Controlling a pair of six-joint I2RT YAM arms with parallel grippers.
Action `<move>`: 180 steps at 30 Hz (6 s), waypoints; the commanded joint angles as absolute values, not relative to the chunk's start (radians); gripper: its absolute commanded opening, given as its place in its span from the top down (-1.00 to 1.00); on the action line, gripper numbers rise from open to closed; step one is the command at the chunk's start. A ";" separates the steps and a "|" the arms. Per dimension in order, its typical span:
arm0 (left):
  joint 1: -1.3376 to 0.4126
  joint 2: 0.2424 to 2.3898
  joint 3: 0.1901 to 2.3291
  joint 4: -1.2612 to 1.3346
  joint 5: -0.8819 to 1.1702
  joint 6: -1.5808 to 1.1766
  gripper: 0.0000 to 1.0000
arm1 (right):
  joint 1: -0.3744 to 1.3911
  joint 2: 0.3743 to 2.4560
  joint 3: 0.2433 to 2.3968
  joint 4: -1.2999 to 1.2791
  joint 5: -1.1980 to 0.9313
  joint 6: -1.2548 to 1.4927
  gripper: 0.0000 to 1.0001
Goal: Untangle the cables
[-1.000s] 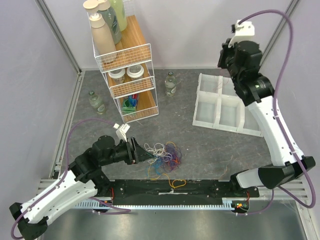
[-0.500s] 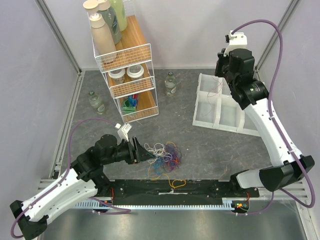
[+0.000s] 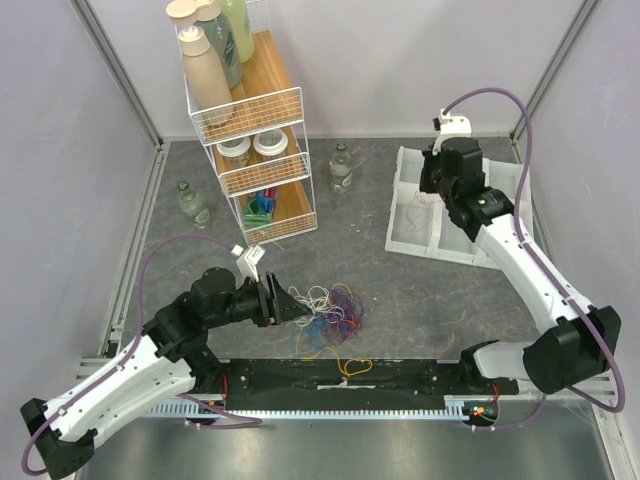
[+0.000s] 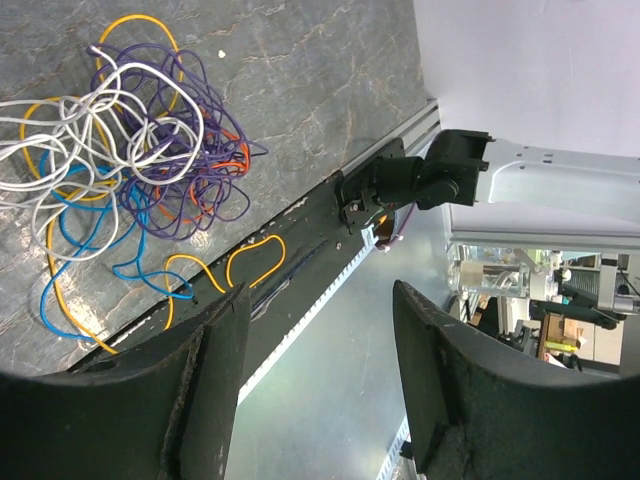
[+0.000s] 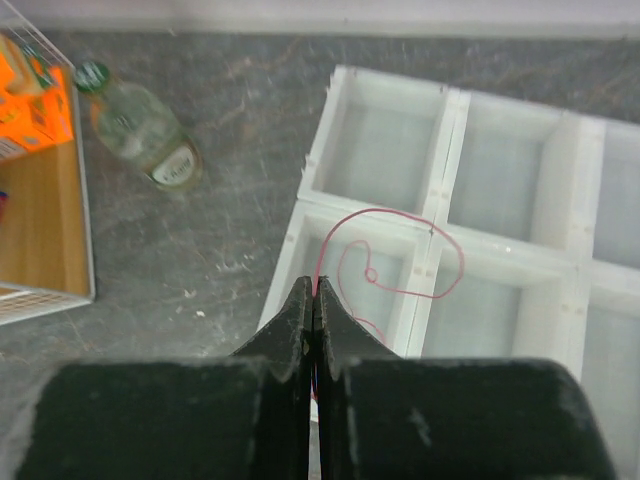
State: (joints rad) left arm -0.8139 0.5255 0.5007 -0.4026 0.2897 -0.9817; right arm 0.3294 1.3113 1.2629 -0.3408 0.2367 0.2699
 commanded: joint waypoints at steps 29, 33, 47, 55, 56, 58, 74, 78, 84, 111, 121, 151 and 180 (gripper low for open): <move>-0.813 0.537 0.468 -0.336 0.296 -0.956 -0.29 | 0.308 1.635 1.221 -0.434 0.107 0.310 0.26; -0.813 0.564 0.460 -0.312 0.314 -0.963 -0.29 | 0.302 1.559 1.247 -0.483 0.169 0.302 -0.06; -0.813 0.546 0.459 -0.304 0.322 -0.963 -0.29 | 0.155 1.733 1.437 -0.514 0.166 0.203 -0.14; -0.813 0.546 0.457 -0.325 0.313 -0.954 -0.29 | 0.167 1.792 1.414 -0.499 0.087 0.190 0.63; -0.813 0.545 0.456 -0.325 0.314 -0.956 -0.29 | 0.184 1.789 1.405 -0.499 0.100 0.195 0.76; -0.813 0.540 0.448 -0.324 0.321 -0.960 -0.29 | 0.227 1.760 1.373 -0.482 0.115 0.212 0.88; -0.813 0.693 0.491 -0.340 0.284 -0.902 -0.32 | 0.345 1.590 1.299 -0.555 0.212 0.299 -0.29; -0.813 0.837 0.584 -0.400 0.249 -0.802 -0.30 | 0.469 1.447 1.188 -0.551 0.126 0.328 -0.40; -0.813 1.040 0.652 -0.341 0.262 -0.733 -0.35 | 0.659 1.280 0.870 -0.385 -0.144 0.454 -0.40; -0.813 1.082 0.730 -0.337 0.104 -0.716 0.97 | 0.905 1.279 0.496 0.083 -0.151 0.713 -0.12; -0.813 0.669 1.065 -0.670 -0.024 -0.582 0.97 | 0.907 1.327 0.512 0.034 0.026 0.767 0.77; -0.813 0.624 0.936 -0.606 0.069 -0.727 0.97 | 0.945 1.025 0.681 0.339 -0.348 0.830 -0.64; -0.813 0.522 0.943 -0.741 -0.186 -0.801 0.97 | 1.097 1.056 0.743 0.013 0.117 0.595 1.00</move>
